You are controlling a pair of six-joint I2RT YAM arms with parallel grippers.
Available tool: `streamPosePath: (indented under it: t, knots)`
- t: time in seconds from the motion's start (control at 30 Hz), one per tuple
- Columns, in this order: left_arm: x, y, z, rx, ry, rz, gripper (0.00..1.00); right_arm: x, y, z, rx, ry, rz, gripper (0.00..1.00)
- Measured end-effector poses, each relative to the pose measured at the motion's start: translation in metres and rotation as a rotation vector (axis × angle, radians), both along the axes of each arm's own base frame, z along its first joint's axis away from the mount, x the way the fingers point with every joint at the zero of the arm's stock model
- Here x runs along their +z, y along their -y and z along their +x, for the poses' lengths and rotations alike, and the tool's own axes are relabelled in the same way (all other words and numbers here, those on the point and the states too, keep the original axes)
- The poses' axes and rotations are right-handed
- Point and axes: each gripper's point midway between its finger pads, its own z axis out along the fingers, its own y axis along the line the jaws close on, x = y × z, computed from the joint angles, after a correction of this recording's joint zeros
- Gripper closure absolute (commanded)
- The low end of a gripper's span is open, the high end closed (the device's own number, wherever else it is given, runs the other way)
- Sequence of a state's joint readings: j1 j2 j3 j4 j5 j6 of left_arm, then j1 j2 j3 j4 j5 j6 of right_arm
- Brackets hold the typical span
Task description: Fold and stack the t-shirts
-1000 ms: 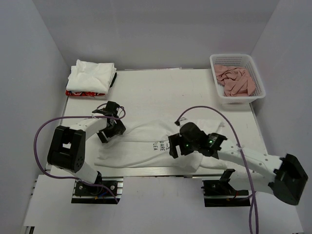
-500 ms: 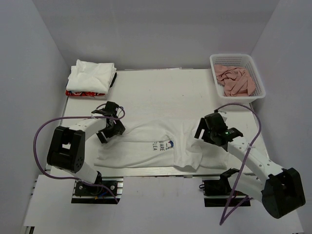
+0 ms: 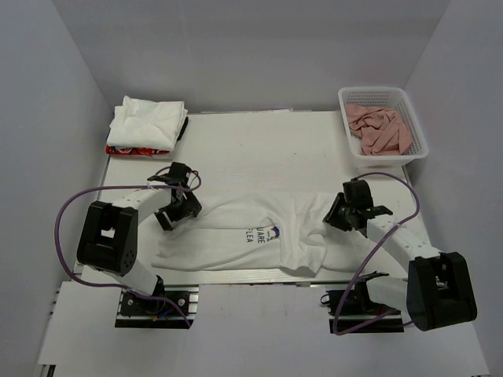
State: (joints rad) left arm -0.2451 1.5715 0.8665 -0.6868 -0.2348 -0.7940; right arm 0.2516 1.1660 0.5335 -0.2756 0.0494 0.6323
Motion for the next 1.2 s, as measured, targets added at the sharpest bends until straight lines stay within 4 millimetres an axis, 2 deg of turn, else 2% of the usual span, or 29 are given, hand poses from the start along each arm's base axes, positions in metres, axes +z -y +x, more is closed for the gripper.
streamPosePath:
  t: [0.03,0.07,0.13,0.27,0.47,0.6,0.7,0.73,0.8,0.83,0.87,1.03,1.1,1.2]
  knots:
    - [0.000,0.000,0.000,-0.001,-0.001,-0.001,0.00,-0.001,0.000,0.002,-0.005,-0.001,0.006,0.78]
    - [0.000,0.000,0.000,0.000,-0.003,-0.002,0.00,-0.001,0.002,0.003,-0.012,0.001,0.009,0.91]
    - [0.000,0.001,0.000,-0.001,-0.005,-0.003,0.00,0.000,0.005,0.005,-0.018,0.008,0.005,1.00]
    - [0.000,0.001,0.000,-0.001,-0.010,-0.005,0.00,0.002,0.019,0.011,-0.058,0.017,-0.034,1.00]
    - [0.000,0.001,0.000,0.000,-0.011,-0.003,0.00,0.025,0.045,0.039,-0.098,0.065,-0.114,1.00]
    - [0.000,0.001,0.000,0.000,-0.013,-0.003,0.00,0.021,0.055,0.048,-0.079,0.038,-0.152,1.00]
    - [0.000,0.001,0.000,0.001,-0.013,-0.002,0.00,0.014,0.057,0.045,-0.054,0.004,-0.165,0.71]
    - [0.000,0.001,0.000,0.001,-0.013,-0.002,0.00,0.012,0.058,0.044,-0.045,-0.006,-0.173,0.50]
    - [0.000,0.001,0.001,0.000,-0.014,-0.001,0.00,0.010,0.061,0.041,-0.034,-0.025,-0.190,0.39]
    - [0.000,0.001,0.001,0.000,-0.016,-0.001,0.00,0.010,0.063,0.041,-0.030,-0.032,-0.197,0.22]
    - [0.000,0.001,0.001,0.000,-0.016,-0.001,0.00,0.010,0.064,0.040,-0.024,-0.038,-0.207,0.10]
    - [0.003,0.001,0.005,0.001,-0.031,0.011,0.00,0.027,0.059,0.043,0.009,-0.004,-0.190,0.10]
    - [0.004,0.000,0.007,0.001,-0.033,0.020,0.00,0.039,0.048,0.041,0.049,0.032,-0.138,0.10]
    - [0.004,-0.002,0.007,0.003,-0.033,0.031,0.00,0.070,0.026,0.037,0.134,0.134,-0.061,0.10]
